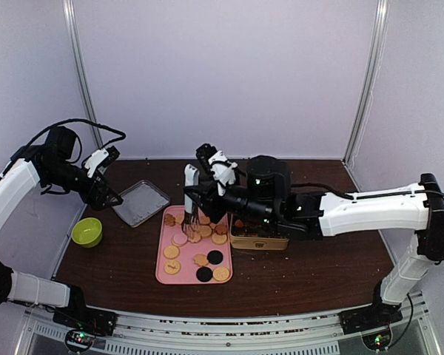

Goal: Pack the cookies
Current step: Pick up the fake cookies from the plate, then place the fake cookies in the empty pocket of the box.

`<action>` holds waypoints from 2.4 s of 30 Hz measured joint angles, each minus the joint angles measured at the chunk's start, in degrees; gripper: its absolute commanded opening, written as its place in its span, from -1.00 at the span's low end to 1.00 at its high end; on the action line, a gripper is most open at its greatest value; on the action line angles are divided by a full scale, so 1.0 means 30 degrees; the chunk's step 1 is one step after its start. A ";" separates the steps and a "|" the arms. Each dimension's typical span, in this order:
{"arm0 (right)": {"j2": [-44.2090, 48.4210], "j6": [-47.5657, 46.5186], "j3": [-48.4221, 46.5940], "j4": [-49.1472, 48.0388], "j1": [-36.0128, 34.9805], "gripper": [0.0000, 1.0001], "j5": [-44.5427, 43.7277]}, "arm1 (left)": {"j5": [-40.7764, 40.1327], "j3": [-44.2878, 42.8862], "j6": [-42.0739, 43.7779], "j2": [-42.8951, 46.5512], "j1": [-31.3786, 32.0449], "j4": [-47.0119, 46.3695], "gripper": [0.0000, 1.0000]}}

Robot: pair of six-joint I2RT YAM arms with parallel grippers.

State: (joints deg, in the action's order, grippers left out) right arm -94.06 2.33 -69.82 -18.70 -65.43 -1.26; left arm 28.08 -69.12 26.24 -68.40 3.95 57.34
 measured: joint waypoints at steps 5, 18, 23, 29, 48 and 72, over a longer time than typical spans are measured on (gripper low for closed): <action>-0.1741 0.0357 0.0000 0.0430 -0.0532 -0.30 0.0022 | -0.0007 0.0000 0.0007 0.0080 0.0000 0.0007 0.96; -0.2062 0.0350 0.0270 0.0437 -0.1581 -0.24 -0.0692 | 0.0007 0.0000 0.0015 0.0095 0.0000 0.0051 0.95; -0.2069 0.0262 0.0525 0.0364 -0.1654 -0.25 -0.1042 | 0.0007 0.0000 0.0015 0.0095 0.0000 0.0058 0.95; -0.2193 -0.0015 0.0801 0.0444 -0.1654 -0.26 -0.1596 | 0.0007 0.0000 0.0015 0.0095 0.0000 0.0058 0.95; -0.2798 -0.0189 0.0831 0.0488 -0.1559 -0.81 -0.2186 | 0.0066 0.0000 0.0015 0.0095 0.0000 0.0058 0.94; 0.4065 0.0240 0.4612 0.0306 0.4874 -0.94 -0.2331 | 0.0153 0.0000 0.0015 0.0095 0.0000 0.0058 0.95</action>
State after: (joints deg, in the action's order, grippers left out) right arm -81.87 3.05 -55.99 -17.78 -50.81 -8.25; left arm 28.53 -69.12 26.28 -68.12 3.95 57.52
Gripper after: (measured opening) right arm 0.248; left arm 0.975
